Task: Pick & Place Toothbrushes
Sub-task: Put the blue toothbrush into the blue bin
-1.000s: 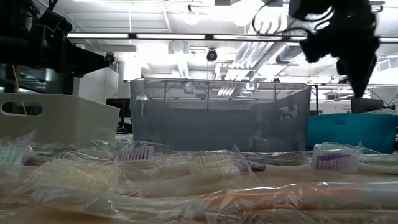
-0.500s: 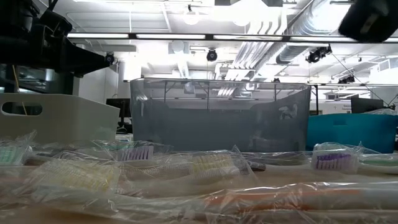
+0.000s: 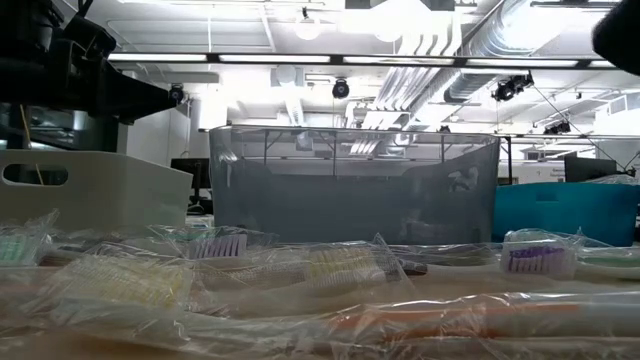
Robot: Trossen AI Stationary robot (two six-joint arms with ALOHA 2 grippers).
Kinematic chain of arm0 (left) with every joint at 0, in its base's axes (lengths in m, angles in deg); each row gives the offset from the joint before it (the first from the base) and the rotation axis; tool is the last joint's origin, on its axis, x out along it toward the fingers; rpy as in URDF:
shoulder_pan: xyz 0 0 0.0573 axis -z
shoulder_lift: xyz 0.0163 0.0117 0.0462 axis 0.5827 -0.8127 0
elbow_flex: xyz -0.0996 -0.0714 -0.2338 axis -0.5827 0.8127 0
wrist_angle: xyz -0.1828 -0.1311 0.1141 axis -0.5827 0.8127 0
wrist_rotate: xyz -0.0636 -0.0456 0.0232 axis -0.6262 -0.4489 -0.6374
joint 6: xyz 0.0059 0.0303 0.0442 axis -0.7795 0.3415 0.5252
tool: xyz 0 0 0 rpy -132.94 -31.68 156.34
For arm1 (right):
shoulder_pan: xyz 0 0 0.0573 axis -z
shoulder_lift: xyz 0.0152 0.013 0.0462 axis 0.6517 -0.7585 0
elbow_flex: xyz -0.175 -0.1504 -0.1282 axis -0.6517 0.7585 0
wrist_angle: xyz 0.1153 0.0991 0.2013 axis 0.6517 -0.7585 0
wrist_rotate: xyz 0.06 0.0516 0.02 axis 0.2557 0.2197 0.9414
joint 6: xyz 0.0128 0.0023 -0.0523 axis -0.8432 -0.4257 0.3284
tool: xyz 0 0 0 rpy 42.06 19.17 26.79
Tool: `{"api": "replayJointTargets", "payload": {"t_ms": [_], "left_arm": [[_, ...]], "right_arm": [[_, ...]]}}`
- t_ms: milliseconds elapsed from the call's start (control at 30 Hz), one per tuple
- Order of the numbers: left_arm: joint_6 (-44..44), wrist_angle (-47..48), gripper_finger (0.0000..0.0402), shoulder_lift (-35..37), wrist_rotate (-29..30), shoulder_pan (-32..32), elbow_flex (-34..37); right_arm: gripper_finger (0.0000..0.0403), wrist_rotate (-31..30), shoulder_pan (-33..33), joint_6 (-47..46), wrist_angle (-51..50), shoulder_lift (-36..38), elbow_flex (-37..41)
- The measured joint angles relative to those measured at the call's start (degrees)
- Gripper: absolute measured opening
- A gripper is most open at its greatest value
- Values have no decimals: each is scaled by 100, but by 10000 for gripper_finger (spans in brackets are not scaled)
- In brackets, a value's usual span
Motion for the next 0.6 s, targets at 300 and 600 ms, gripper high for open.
{"api": "replayJointTargets", "payload": {"t_ms": [300,600], "left_arm": [[0,0,187,0,-1,0,0],[0,0,187,0,-1,0,1]], "right_arm": [[144,-111,-301,792,-1232,-1227,-1311],[144,-26,-347,526,-2339,-1974,-1867]]}}
